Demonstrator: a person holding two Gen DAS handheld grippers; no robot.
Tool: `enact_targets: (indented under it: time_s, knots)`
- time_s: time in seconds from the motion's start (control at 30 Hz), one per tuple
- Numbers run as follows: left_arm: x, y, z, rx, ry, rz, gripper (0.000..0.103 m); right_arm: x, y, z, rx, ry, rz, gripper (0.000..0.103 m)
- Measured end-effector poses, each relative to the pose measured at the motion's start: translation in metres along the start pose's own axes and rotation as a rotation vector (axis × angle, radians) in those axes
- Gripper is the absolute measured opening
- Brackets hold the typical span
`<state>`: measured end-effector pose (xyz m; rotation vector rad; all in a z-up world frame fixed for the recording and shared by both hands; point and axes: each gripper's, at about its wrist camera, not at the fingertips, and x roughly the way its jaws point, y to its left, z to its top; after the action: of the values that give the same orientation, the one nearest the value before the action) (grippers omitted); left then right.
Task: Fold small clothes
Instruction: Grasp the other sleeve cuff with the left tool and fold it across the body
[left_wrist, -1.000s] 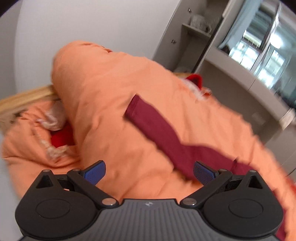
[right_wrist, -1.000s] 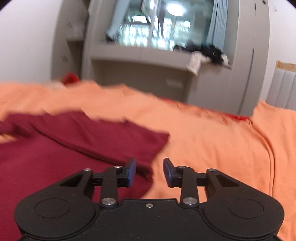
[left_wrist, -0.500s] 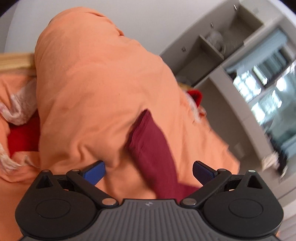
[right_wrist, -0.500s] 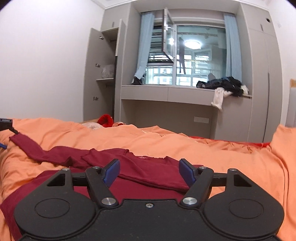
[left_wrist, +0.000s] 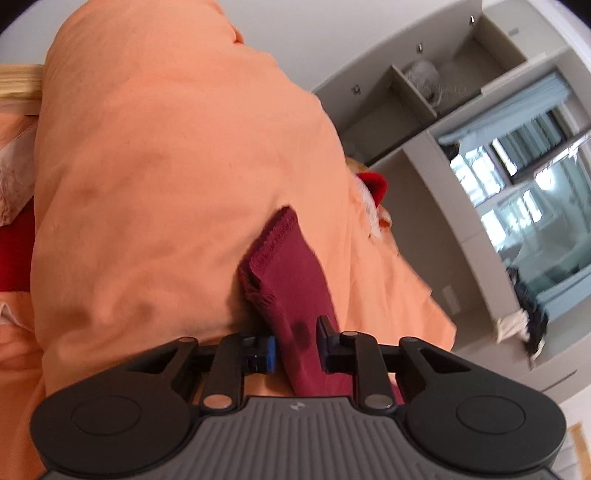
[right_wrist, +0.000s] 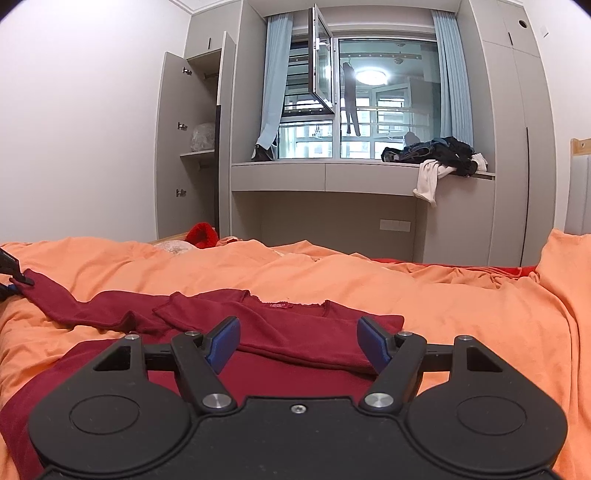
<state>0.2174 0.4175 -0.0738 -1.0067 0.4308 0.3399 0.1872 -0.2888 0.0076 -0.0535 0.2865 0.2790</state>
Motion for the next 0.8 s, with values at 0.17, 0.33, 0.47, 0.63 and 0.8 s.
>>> enact_targets:
  time_s: [0.17, 0.33, 0.47, 0.63, 0.8]
  knots:
    - [-0.031, -0.056, -0.008, 0.229, -0.122, 0.014, 0.003, 0.002, -0.004, -0.002, -0.015, 0.001, -0.009, 0.072]
    - [-0.051, -0.163, -0.040, 0.447, -0.175, -0.099, 0.003, 0.005, -0.009, -0.006, 0.008, 0.011, -0.031, 0.072]
    - [-0.037, -0.261, -0.084, 0.593, -0.124, -0.191, 0.003, 0.006, -0.012, -0.007, 0.017, 0.029, -0.062, 0.072]
    - [-0.008, -0.373, -0.179, 0.779, -0.048, -0.281, 0.003, 0.003, -0.028, -0.003, 0.114, 0.054, -0.122, 0.073]
    - [0.052, -0.453, -0.317, 0.973, 0.139, -0.343, 0.003, -0.011, -0.039, 0.005, 0.121, 0.001, -0.157, 0.073]
